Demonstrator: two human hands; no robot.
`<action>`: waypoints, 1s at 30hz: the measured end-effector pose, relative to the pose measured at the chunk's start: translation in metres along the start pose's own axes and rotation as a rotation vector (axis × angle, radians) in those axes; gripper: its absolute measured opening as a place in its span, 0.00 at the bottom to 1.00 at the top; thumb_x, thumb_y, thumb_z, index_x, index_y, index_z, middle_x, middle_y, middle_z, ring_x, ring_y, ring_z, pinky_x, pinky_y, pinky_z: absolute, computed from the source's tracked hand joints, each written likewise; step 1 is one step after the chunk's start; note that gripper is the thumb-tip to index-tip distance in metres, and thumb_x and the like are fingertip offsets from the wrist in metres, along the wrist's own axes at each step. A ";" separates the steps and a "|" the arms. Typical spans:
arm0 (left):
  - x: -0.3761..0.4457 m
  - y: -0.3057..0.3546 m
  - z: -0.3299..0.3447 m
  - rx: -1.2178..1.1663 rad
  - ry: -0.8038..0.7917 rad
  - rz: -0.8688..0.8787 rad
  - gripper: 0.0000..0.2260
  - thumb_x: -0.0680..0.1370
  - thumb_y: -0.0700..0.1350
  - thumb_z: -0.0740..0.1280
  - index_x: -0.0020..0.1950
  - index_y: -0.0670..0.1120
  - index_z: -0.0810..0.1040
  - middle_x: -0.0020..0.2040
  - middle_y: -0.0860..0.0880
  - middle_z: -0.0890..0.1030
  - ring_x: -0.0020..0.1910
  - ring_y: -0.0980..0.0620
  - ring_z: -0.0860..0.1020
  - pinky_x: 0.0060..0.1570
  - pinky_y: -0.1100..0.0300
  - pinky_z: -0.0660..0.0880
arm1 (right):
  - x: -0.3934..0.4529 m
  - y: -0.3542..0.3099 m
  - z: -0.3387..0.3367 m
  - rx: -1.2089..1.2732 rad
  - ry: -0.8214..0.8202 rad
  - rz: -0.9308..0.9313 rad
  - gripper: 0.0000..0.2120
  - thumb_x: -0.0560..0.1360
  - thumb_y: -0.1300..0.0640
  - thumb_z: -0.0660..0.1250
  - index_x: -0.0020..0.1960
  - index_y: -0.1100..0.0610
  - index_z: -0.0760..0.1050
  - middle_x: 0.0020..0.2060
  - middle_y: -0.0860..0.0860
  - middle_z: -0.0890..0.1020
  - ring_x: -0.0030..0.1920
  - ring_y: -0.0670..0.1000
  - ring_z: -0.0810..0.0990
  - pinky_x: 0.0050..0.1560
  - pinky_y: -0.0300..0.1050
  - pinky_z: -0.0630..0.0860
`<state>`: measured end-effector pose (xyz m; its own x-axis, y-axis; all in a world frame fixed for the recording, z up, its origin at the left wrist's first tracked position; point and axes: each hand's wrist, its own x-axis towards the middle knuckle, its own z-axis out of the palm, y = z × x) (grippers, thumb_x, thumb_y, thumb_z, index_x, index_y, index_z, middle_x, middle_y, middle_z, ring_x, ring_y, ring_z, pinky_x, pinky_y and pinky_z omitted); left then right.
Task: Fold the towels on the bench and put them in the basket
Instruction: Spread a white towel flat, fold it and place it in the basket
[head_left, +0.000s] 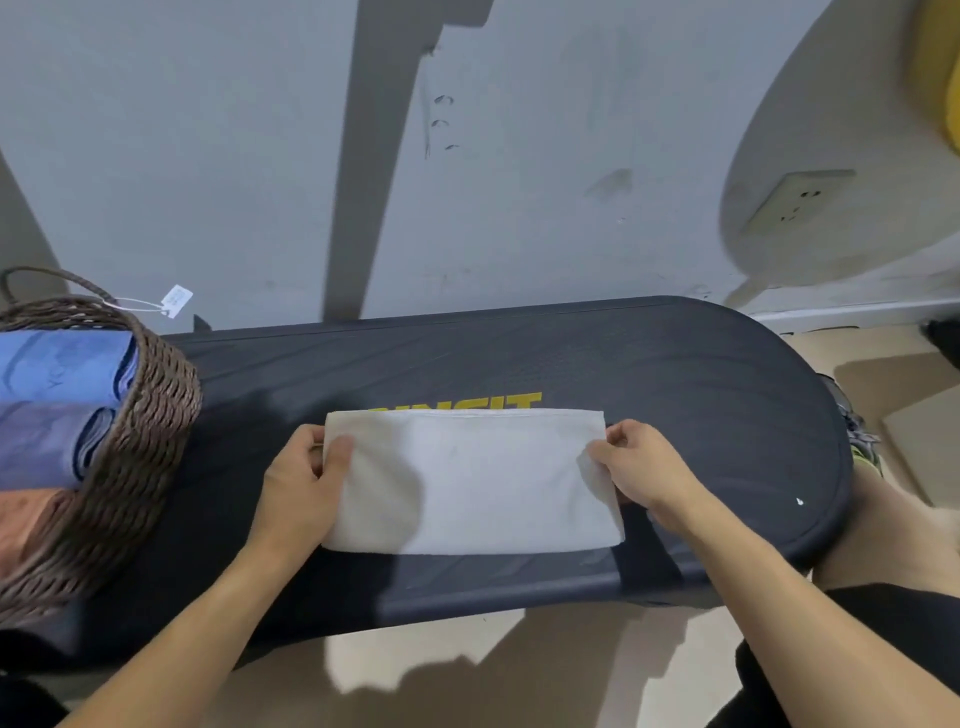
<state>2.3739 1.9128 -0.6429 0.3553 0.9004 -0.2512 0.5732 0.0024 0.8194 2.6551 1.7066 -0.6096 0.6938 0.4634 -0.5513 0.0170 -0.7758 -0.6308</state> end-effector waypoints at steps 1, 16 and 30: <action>0.001 0.001 0.002 0.018 0.024 0.023 0.05 0.80 0.54 0.64 0.47 0.56 0.75 0.39 0.55 0.83 0.37 0.61 0.80 0.35 0.59 0.73 | 0.000 -0.001 0.002 -0.038 0.013 -0.001 0.05 0.79 0.53 0.62 0.46 0.54 0.73 0.43 0.51 0.82 0.45 0.54 0.82 0.47 0.55 0.80; 0.016 0.020 0.010 0.333 -0.002 -0.082 0.16 0.78 0.61 0.62 0.53 0.49 0.71 0.43 0.51 0.78 0.39 0.54 0.76 0.31 0.58 0.68 | 0.005 -0.003 0.015 -0.193 0.146 -0.011 0.08 0.81 0.51 0.57 0.52 0.56 0.69 0.45 0.51 0.78 0.44 0.51 0.77 0.37 0.46 0.71; -0.038 0.025 0.006 0.439 0.054 0.135 0.11 0.81 0.42 0.63 0.61 0.46 0.64 0.52 0.41 0.78 0.48 0.37 0.77 0.42 0.47 0.71 | -0.039 0.012 -0.006 -0.275 -0.062 0.046 0.21 0.71 0.49 0.75 0.56 0.46 0.66 0.47 0.46 0.78 0.45 0.48 0.78 0.39 0.43 0.74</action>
<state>2.3794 1.8762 -0.6162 0.4163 0.9012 -0.1202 0.7869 -0.2909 0.5443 2.6328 1.6765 -0.5921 0.6535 0.4434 -0.6135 0.1865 -0.8798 -0.4372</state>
